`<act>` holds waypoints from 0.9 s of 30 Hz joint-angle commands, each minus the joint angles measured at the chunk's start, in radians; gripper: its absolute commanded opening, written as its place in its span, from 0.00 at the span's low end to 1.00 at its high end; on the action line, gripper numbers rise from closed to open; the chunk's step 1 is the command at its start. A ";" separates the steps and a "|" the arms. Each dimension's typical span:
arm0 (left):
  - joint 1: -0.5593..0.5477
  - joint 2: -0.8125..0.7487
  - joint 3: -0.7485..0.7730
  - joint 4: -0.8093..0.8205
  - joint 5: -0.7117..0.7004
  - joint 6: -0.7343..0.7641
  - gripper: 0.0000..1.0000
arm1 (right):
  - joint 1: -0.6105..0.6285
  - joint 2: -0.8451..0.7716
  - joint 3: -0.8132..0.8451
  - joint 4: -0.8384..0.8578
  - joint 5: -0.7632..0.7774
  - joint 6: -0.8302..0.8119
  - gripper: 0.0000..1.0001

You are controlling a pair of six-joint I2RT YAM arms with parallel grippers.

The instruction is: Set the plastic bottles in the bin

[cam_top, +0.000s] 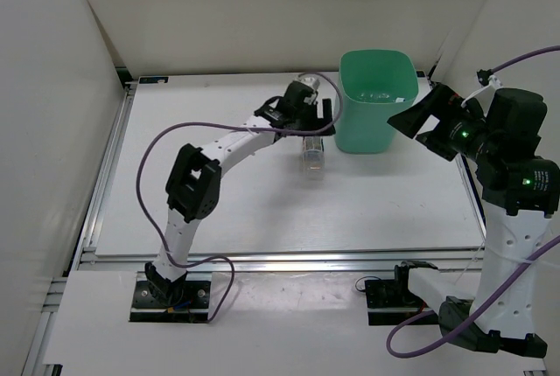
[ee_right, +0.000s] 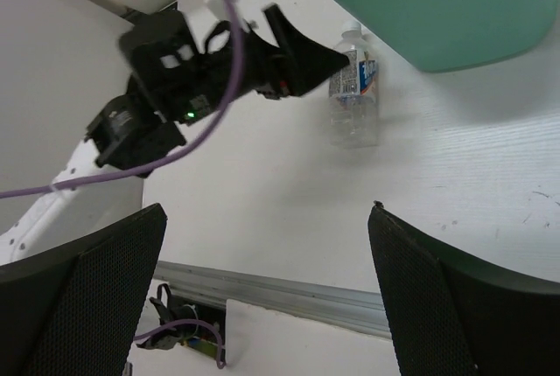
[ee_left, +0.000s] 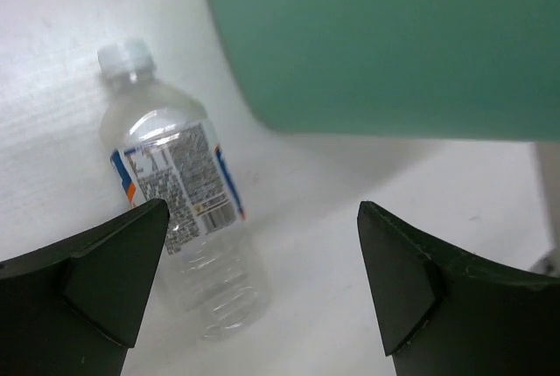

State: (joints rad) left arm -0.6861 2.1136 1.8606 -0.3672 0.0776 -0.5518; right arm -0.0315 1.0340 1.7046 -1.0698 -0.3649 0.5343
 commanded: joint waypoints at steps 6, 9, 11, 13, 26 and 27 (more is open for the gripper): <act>-0.036 0.074 0.077 -0.208 -0.105 0.084 1.00 | -0.002 -0.021 -0.010 0.016 0.053 -0.048 1.00; -0.036 0.098 0.052 -0.245 -0.114 0.084 1.00 | -0.002 -0.022 -0.019 0.005 0.067 -0.057 1.00; -0.036 0.127 0.042 -0.268 -0.105 0.075 1.00 | -0.002 -0.031 -0.019 0.005 0.080 -0.057 1.00; -0.036 0.138 0.031 -0.268 -0.096 0.075 1.00 | -0.002 -0.031 -0.019 0.005 0.090 -0.057 1.00; 0.005 0.122 -0.021 -0.279 0.047 0.033 0.64 | -0.002 -0.011 -0.037 0.005 0.081 -0.048 1.00; 0.014 0.103 -0.031 -0.279 0.047 0.033 0.64 | -0.002 -0.011 -0.037 0.014 0.081 -0.048 1.00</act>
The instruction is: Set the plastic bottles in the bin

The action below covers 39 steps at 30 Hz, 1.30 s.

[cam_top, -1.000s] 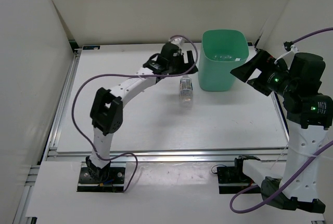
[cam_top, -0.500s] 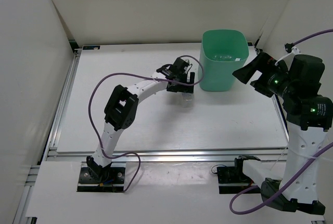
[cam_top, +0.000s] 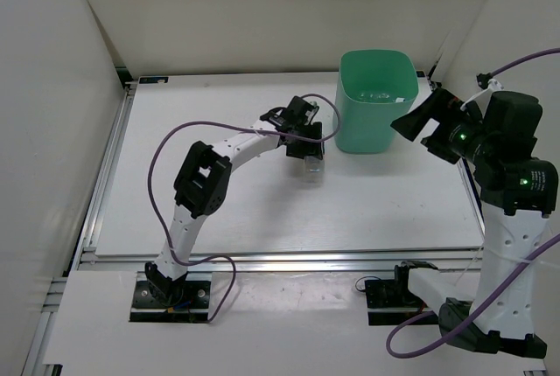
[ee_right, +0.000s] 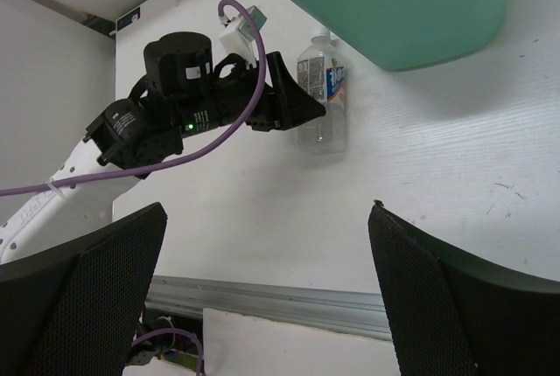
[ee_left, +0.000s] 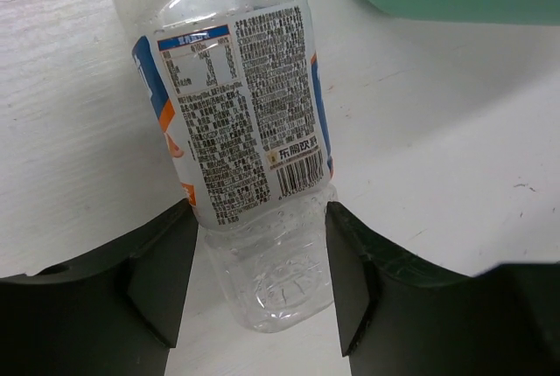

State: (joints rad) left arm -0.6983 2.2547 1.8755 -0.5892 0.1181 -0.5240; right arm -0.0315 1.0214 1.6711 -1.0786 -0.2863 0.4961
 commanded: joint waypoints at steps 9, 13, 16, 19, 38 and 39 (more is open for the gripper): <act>0.078 -0.148 -0.064 -0.057 -0.012 -0.014 0.48 | -0.002 0.011 -0.022 0.032 -0.016 0.009 1.00; 0.089 -0.174 -0.044 -0.057 -0.021 -0.014 0.46 | -0.002 0.011 -0.022 0.042 -0.027 0.009 1.00; 0.114 -0.205 0.009 -0.057 -0.032 -0.047 0.43 | -0.002 0.011 -0.022 0.042 -0.027 0.009 1.00; 0.140 -0.219 0.127 -0.057 -0.043 -0.070 0.41 | -0.002 0.002 -0.031 0.042 -0.018 0.009 1.00; 0.155 -0.038 0.683 0.408 0.205 -0.393 0.41 | -0.002 -0.007 -0.031 0.042 -0.008 0.009 1.00; 0.155 -0.012 0.683 0.455 0.216 -0.410 0.41 | -0.002 -0.007 -0.031 0.042 -0.008 0.009 1.00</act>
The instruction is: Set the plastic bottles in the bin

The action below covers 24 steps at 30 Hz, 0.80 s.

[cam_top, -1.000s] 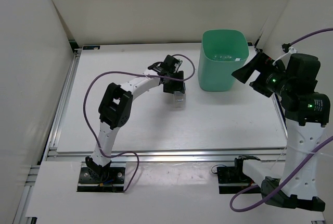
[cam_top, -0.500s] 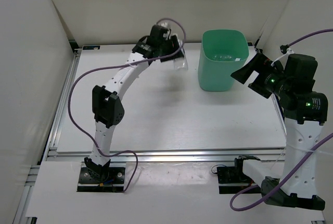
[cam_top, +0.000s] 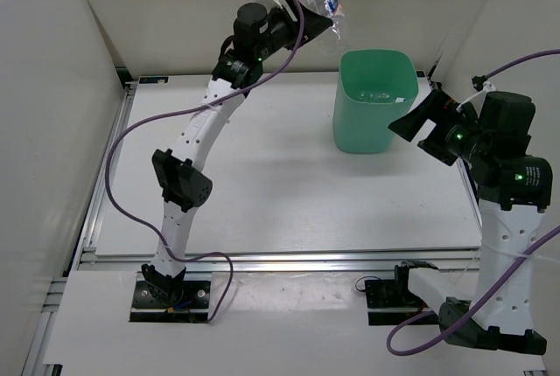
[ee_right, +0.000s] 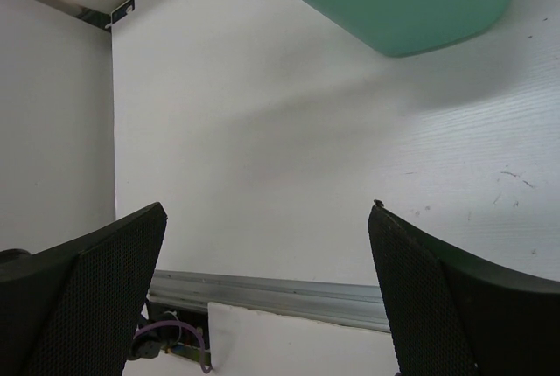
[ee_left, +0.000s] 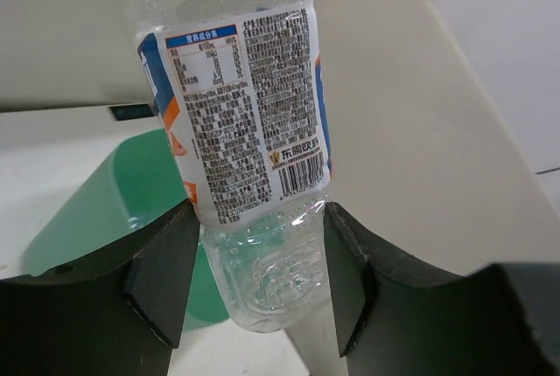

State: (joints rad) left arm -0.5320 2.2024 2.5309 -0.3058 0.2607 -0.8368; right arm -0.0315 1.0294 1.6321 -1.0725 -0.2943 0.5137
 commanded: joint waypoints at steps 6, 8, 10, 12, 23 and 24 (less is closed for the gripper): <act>-0.077 0.126 0.019 0.296 0.097 -0.183 0.40 | -0.002 -0.015 0.038 0.017 0.029 -0.018 1.00; -0.092 0.135 0.019 0.324 0.097 -0.203 0.40 | -0.002 -0.025 0.038 0.008 0.029 -0.018 1.00; -0.115 0.146 0.009 0.333 0.097 -0.203 0.41 | -0.002 -0.025 0.038 0.008 0.029 -0.018 1.00; -0.128 0.146 -0.006 0.333 0.097 -0.194 0.45 | -0.002 -0.034 0.020 0.008 0.029 -0.018 1.00; -0.128 0.060 -0.168 0.312 0.117 -0.127 1.00 | -0.002 -0.034 -0.018 0.017 0.011 -0.018 1.00; -0.128 0.060 -0.181 0.301 0.117 -0.116 1.00 | -0.002 -0.034 -0.018 0.017 0.011 -0.018 1.00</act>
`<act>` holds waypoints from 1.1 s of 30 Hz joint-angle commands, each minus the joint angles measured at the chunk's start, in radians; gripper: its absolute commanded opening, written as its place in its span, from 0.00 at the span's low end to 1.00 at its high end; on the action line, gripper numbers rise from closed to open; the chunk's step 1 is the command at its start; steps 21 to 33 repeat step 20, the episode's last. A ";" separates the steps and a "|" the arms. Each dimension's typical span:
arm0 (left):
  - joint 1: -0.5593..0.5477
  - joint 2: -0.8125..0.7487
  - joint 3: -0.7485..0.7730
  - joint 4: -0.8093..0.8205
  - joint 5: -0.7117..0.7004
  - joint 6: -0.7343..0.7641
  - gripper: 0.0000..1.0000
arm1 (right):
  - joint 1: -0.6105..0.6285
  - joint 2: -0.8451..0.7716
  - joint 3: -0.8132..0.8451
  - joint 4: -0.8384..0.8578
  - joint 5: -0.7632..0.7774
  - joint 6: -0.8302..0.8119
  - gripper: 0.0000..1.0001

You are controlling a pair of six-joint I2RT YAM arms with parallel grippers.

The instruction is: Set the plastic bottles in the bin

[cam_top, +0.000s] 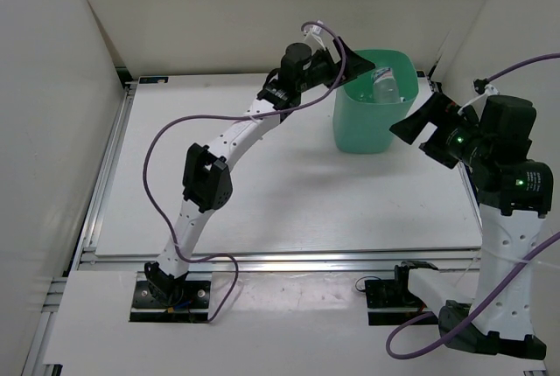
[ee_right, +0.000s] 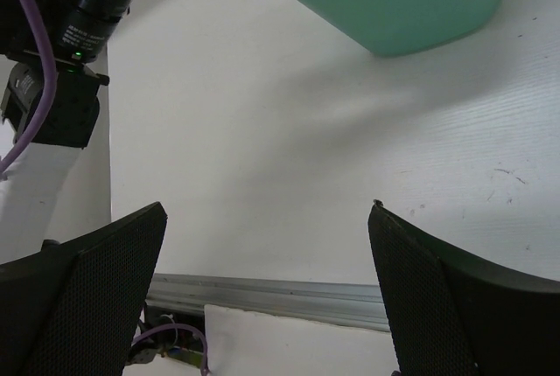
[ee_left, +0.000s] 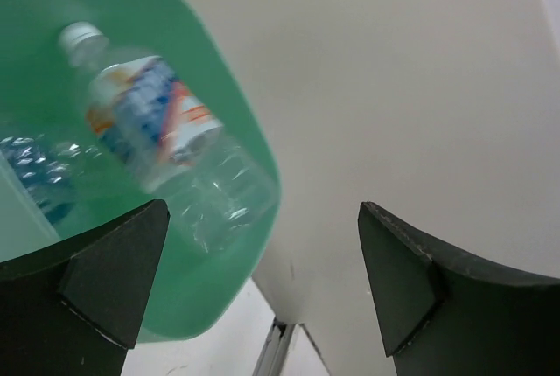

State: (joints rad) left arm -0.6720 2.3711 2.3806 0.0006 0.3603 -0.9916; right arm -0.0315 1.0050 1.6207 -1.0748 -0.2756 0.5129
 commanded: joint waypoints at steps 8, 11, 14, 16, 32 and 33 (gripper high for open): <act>0.054 -0.246 -0.194 -0.034 0.028 0.135 1.00 | -0.002 -0.009 -0.007 0.019 0.053 0.013 1.00; 0.066 -0.442 -0.433 -0.054 -0.012 0.263 1.00 | -0.002 0.029 0.048 -0.034 0.079 0.004 1.00; 0.066 -0.692 -0.734 -0.068 -0.171 0.382 1.00 | -0.002 0.038 0.074 -0.045 0.090 -0.017 1.00; 0.066 -0.877 -0.946 -0.109 -0.271 0.419 1.00 | -0.002 0.024 0.064 -0.045 0.104 -0.017 1.00; 0.066 -1.183 -1.280 -0.183 -0.515 0.462 1.00 | -0.002 0.006 0.045 -0.045 0.128 -0.017 1.00; 0.066 -1.183 -1.280 -0.183 -0.515 0.462 1.00 | -0.002 0.006 0.045 -0.045 0.128 -0.017 1.00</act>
